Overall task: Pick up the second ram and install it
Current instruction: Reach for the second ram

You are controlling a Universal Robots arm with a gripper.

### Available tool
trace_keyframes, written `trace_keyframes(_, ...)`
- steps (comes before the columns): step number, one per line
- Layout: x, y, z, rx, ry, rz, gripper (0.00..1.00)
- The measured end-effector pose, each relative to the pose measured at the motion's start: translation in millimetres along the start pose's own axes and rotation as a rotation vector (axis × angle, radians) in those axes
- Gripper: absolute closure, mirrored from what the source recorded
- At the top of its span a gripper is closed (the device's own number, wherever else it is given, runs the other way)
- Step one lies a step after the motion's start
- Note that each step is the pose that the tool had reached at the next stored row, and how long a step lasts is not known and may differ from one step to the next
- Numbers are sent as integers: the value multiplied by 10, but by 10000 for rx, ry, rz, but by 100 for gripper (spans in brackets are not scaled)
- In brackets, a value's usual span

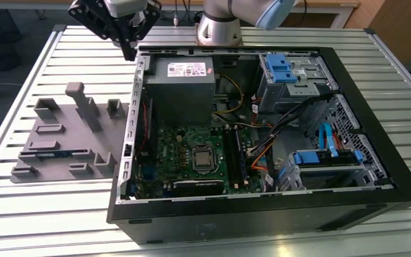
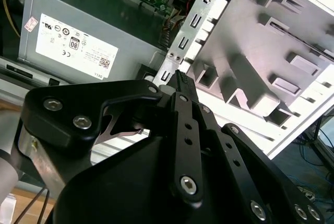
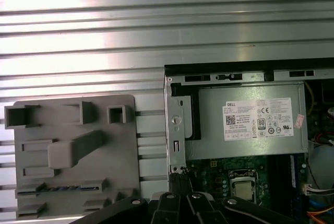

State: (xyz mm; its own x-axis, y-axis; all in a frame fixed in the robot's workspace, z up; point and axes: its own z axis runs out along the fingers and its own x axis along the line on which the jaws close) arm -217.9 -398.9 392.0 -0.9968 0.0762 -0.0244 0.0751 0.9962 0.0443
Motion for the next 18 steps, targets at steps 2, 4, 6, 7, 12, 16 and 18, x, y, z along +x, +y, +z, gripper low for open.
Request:
trace_keyframes(2,15,-1,0,0,0,0,89)
trace_keyframes(4,32,-3,0,0,0,0,89)
trace_keyframes(6,50,-4,-1,0,0,0,89)
trace_keyframes(7,59,-4,-1,0,-1,0,89)
trace_keyframes(12,125,-9,-3,1,0,0,89)
trace_keyframes(16,175,-13,-4,0,0,0,89)
trace_keyframes(18,196,-19,-4,0,0,0,89)
